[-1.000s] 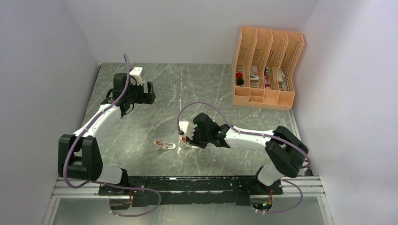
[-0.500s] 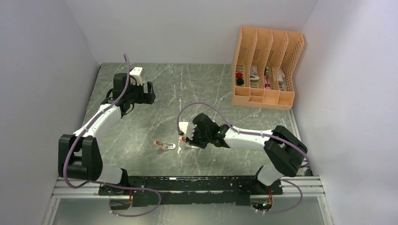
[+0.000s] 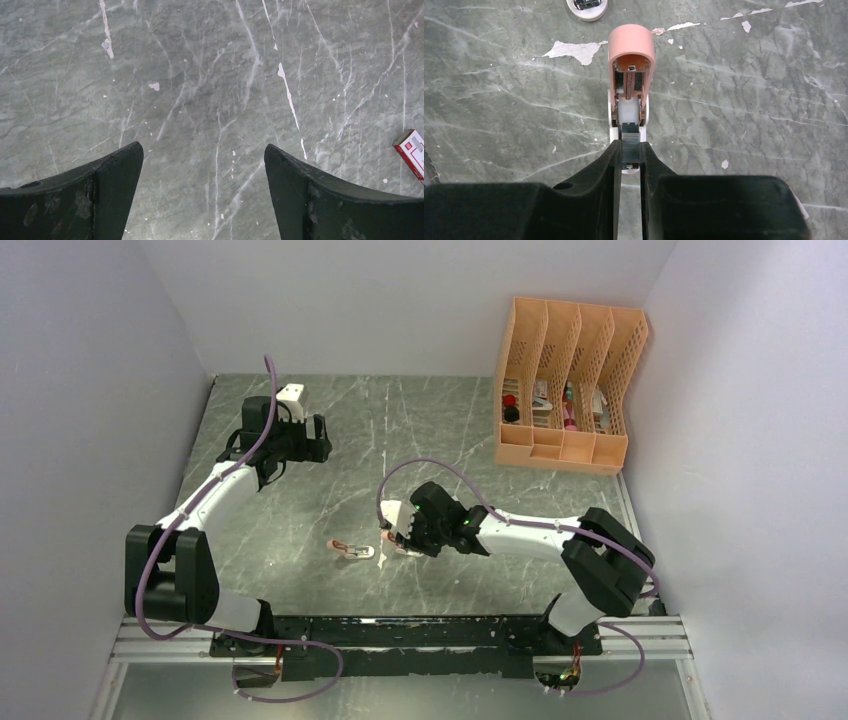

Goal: Load the staples into the stapler

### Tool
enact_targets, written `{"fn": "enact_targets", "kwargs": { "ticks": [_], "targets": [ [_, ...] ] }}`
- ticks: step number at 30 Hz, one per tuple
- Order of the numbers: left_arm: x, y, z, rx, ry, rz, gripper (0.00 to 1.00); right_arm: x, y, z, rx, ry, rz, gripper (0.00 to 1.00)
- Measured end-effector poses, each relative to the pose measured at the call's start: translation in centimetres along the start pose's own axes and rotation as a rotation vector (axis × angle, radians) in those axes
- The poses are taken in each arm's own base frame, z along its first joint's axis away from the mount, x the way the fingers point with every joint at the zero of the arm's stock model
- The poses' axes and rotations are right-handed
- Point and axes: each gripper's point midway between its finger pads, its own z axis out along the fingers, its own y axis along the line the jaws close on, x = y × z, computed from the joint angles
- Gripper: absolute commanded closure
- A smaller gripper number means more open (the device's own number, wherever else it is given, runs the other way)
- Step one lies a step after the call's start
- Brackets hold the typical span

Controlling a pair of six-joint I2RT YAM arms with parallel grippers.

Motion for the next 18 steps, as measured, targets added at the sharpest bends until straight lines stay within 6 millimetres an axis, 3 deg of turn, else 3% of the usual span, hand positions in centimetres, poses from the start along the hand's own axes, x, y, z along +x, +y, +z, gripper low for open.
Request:
{"fn": "enact_targets", "kwargs": {
  "ticks": [18],
  "targets": [
    [0.01,-0.10,0.00,0.007,0.001,-0.001,0.05,-0.04,0.15,0.03,-0.011,-0.003,-0.007,0.84]
  ]
}}
